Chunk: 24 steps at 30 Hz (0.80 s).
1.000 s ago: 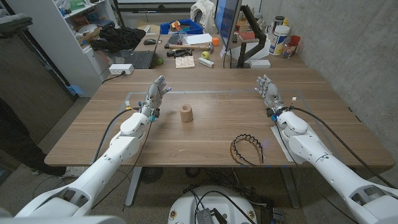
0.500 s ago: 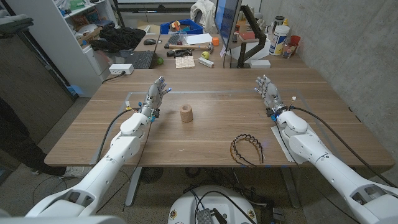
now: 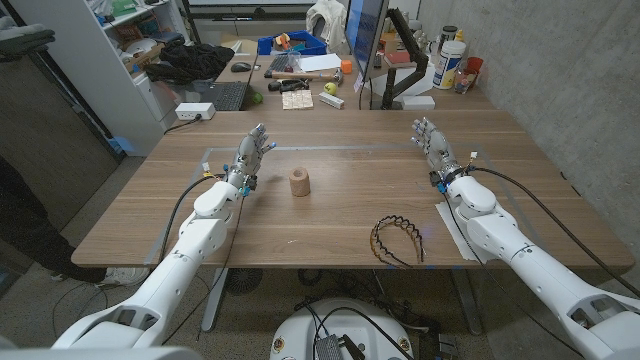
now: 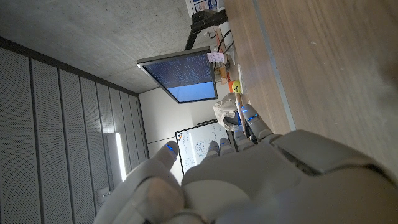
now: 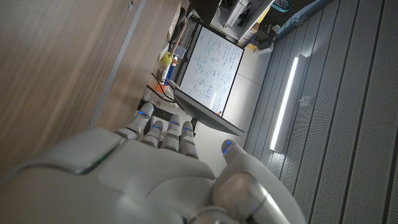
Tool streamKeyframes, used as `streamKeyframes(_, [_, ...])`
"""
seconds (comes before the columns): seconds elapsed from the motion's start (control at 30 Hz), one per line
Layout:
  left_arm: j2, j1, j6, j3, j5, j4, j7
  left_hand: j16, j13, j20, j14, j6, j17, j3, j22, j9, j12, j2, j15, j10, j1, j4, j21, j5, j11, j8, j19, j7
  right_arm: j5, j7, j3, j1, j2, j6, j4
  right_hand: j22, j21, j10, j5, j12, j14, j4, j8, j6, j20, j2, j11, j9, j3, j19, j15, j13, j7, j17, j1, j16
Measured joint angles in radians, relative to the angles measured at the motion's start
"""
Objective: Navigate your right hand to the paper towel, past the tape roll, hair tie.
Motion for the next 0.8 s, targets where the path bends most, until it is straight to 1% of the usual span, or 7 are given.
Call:
streamKeyframes(0.07, [-0.008,0.0,0.002,-0.01,0.007,0.003,-0.005,0.0,0.0,0.0,0.0,0.0,0.0,0.0,0.0,0.0,0.0,0.0,0.0,0.0,0.0,0.0,0.0,0.0,0.0,0.0,0.0,0.0,-0.019,-0.01,-0.001,0.0,-0.003,0.009,-0.002,0.0,0.0,0.003,0.0,0.0,0.008,-0.001,0.0,0.014,0.0,0.0,-0.003,0.0,0.001,0.008,0.0,0.0,-0.004,0.0,0.0,0.0])
streamKeyframes(0.17, [-0.008,0.0,0.005,-0.01,0.013,0.003,-0.009,0.0,0.0,0.0,0.0,0.0,0.0,0.0,0.0,0.0,0.001,0.002,0.0,0.0,-0.002,0.0,0.0,0.0,0.0,0.0,0.0,0.0,-0.019,-0.01,-0.001,0.0,-0.006,0.009,-0.003,0.0,0.0,0.037,0.0,0.01,0.037,-0.004,0.008,0.046,0.001,0.002,-0.004,0.0,0.004,0.03,0.001,0.0,-0.008,0.0,0.002,0.008])
streamKeyframes(0.3, [-0.022,0.0,0.008,-0.028,0.023,0.006,-0.014,0.0,0.0,0.0,0.0,0.0,0.0,0.0,0.0,0.0,0.004,0.002,0.0,0.0,-0.002,0.0,-0.005,0.0,0.0,0.0,0.0,0.0,-0.077,-0.056,-0.001,-0.002,-0.01,0.041,-0.006,0.0,0.006,0.097,0.0,0.025,0.09,-0.02,0.017,0.103,0.001,0.014,-0.004,0.0,0.02,0.072,0.0,0.0,-0.005,-0.008,0.03,0.008])
streamKeyframes(0.5, [-0.03,0.0,0.011,-0.039,0.032,0.006,-0.02,0.0,0.0,0.0,0.0,0.0,0.0,0.0,0.0,0.0,0.004,0.002,0.0,0.0,-0.002,0.0,-0.005,0.0,0.0,0.0,0.0,0.0,-0.137,-0.104,-0.001,-0.007,-0.015,0.066,-0.013,0.0,0.008,0.138,0.0,0.032,0.132,-0.039,0.021,0.155,0.003,0.024,-0.001,0.0,0.039,0.101,0.0,0.0,-0.014,-0.009,0.067,0.008])
streamKeyframes(0.6, [-0.033,0.0,0.013,-0.043,0.036,0.006,-0.024,0.0,0.0,0.0,0.0,0.0,0.0,0.0,0.0,0.0,0.004,-0.002,0.0,0.0,-0.007,0.0,-0.005,0.0,0.0,0.0,0.0,0.0,-0.169,-0.129,0.001,-0.011,-0.019,0.08,-0.018,0.0,0.008,0.165,0.0,0.036,0.158,-0.057,0.021,0.184,0.003,0.038,0.0,0.0,0.057,0.119,-0.003,-0.002,-0.015,-0.011,0.095,0.008])
streamKeyframes(0.7, [-0.037,0.001,0.014,-0.048,0.042,0.006,-0.026,0.0,0.0,0.0,0.0,0.0,0.0,0.0,0.0,0.0,0.004,-0.002,0.0,0.0,-0.007,0.0,-0.009,0.0,0.0,0.0,0.0,0.0,-0.189,-0.145,0.004,-0.016,-0.024,0.088,-0.025,0.0,0.008,0.196,0.0,0.036,0.191,-0.087,0.021,0.219,0.003,0.052,-0.002,0.0,0.07,0.14,-0.003,-0.003,-0.014,-0.014,0.131,0.008])
streamKeyframes(0.8, [-0.039,0.002,0.015,-0.051,0.045,0.005,-0.028,0.0,0.0,0.0,0.0,0.0,0.0,0.0,0.0,0.0,0.004,-0.002,0.0,0.0,-0.007,0.0,-0.009,0.0,0.0,0.0,0.0,0.0,-0.215,-0.162,0.008,-0.022,-0.031,0.098,-0.034,0.005,0.008,0.218,0.0,0.04,0.215,-0.108,0.025,0.253,0.001,0.062,-0.004,0.0,0.08,0.149,-0.004,-0.003,-0.016,-0.012,0.152,0.008])
